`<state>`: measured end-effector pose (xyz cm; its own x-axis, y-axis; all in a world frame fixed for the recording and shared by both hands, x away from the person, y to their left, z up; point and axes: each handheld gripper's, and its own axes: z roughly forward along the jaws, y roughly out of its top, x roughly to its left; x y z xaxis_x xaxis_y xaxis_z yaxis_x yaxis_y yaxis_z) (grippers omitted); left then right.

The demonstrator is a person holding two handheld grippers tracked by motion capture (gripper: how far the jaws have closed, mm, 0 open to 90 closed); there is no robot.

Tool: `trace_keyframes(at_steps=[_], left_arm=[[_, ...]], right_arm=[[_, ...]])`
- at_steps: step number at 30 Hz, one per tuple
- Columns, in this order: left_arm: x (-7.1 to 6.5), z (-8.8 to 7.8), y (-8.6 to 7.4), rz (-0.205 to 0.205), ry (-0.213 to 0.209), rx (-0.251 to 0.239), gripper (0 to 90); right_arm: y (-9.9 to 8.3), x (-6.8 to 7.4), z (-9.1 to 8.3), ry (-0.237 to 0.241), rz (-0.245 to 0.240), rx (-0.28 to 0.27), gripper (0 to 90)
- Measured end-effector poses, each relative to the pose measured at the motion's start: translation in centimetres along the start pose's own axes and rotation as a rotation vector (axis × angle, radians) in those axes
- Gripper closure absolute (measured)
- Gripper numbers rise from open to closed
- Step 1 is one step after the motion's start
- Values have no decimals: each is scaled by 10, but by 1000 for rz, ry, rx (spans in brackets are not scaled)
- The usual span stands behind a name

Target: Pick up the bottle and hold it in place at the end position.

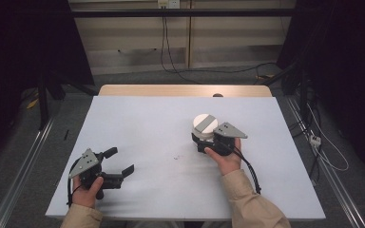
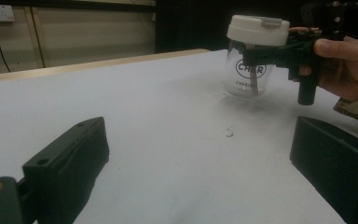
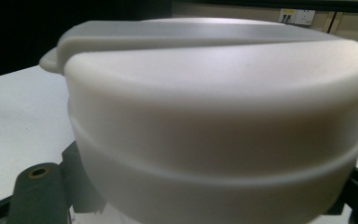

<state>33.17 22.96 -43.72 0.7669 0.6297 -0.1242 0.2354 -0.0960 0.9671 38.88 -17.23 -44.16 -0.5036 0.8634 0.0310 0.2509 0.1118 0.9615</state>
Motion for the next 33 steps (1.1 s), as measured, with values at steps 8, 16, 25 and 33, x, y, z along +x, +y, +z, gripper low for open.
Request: trace_keyframes(at_steps=[8,16,25,33], left_arm=[[0,0,0,0,-1,-3,40],[0,0,0,0,-1,-3,40],[0,0,0,2,2,-3,40],[0,-1,0,-1,5,-4,40]], right_arm=[[1,3,9,8,-7,3,185],[1,4,14,12,-5,-1,185],[1,5,17,9,-6,1,185],[3,8,22,18,-11,-1,185]])
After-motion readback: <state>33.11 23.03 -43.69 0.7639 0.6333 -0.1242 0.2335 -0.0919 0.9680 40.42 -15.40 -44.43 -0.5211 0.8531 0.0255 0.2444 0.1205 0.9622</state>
